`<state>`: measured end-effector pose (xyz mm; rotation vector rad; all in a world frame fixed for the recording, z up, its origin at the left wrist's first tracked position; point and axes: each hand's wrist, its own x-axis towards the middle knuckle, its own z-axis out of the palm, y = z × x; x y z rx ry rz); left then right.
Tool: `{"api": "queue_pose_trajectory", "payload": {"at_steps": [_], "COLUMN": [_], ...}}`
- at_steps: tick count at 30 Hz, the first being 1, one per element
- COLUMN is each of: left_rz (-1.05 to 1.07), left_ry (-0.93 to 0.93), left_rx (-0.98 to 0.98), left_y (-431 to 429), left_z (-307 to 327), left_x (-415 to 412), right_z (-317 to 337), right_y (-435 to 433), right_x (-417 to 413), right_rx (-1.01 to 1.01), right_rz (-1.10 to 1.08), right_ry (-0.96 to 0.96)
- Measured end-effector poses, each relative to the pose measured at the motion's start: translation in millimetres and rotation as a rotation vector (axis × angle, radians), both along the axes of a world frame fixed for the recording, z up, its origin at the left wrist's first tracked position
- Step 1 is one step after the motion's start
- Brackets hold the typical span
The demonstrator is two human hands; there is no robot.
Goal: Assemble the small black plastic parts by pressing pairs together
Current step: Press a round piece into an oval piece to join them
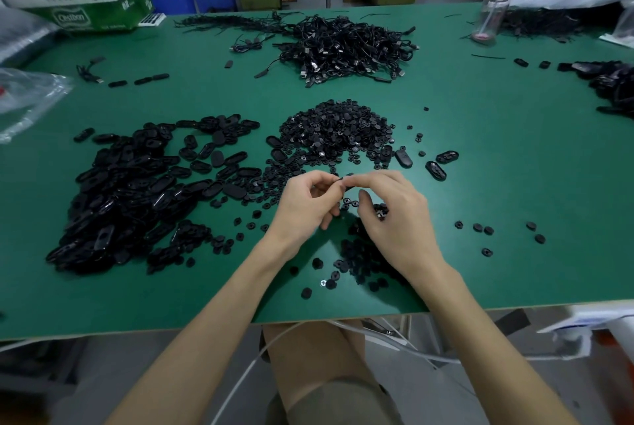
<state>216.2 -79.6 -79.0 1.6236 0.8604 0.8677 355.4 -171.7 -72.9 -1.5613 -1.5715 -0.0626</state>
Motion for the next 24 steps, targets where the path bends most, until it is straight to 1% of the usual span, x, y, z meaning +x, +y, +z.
{"api": "queue_pose_trajectory", "payload": {"at_steps": [3, 5, 7, 9, 14, 24], "left_rz": [-0.032, -0.090, -0.135, -0.149, -0.147, -0.159], "left_ry": [-0.026, -0.043, -0.065, -0.080, -0.081, -0.080], "left_rx": [-0.024, -0.035, -0.054, -0.068, -0.065, -0.055], "left_y": [1, 0, 0, 0, 1, 1], "left_z": [0, 1, 2, 2, 1, 1], "left_x": [0, 0, -1, -1, -1, -2], "right_z": [1, 1, 3, 2, 2, 2], "right_y": [-1, -1, 1, 2, 2, 2], "right_x": [-1, 2, 6, 9, 9, 10], "right_rx": [0.029, 0.039, -0.004, -0.053, -0.066, -0.088], "right_rz": [-0.004, -0.036, -0.045, -0.035, -0.012, 0.007], "right_ry": [0.054, 0.181, 0.322, 0.413, 0.485, 0.528]}}
